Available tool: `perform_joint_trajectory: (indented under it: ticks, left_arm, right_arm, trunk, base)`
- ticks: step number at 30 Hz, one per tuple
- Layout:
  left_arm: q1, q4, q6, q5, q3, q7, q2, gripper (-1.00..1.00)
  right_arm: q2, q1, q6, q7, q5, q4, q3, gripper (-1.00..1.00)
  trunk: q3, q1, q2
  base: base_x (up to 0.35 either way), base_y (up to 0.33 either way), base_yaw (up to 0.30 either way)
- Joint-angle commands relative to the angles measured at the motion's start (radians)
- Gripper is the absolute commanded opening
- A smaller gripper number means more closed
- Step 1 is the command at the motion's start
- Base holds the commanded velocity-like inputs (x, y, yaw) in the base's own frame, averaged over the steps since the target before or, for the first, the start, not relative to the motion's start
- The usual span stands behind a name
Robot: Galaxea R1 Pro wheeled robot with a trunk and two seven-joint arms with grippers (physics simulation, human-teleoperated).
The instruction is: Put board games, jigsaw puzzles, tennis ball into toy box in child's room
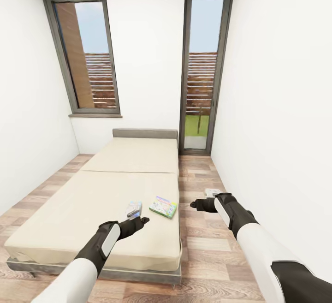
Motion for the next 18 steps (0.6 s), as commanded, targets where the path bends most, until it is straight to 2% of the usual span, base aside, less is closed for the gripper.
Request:
perform_joint_trajectory:
  ticks: [1, 18]
  left_arm:
    - [-0.001, -0.001, 0.008, 0.002, 0.008, -0.003, -0.001, 1.00]
    - [0.008, -0.008, 0.004, 0.004, 0.010, -0.007, 0.002, 1.00]
  right_arm:
    - [0.000, -0.001, 0.005, -0.001, -0.007, -0.001, 0.000, 1.00]
    - [0.004, 0.001, 0.015, 0.008, -0.007, -0.008, -0.002, 1.00]
  trunk:
    - [-0.001, 0.000, -0.001]
    - [-0.001, 0.000, -0.001]
  base:
    - [0.153, 0.106, 0.000]
    - [0.221, 0.170, 0.000]
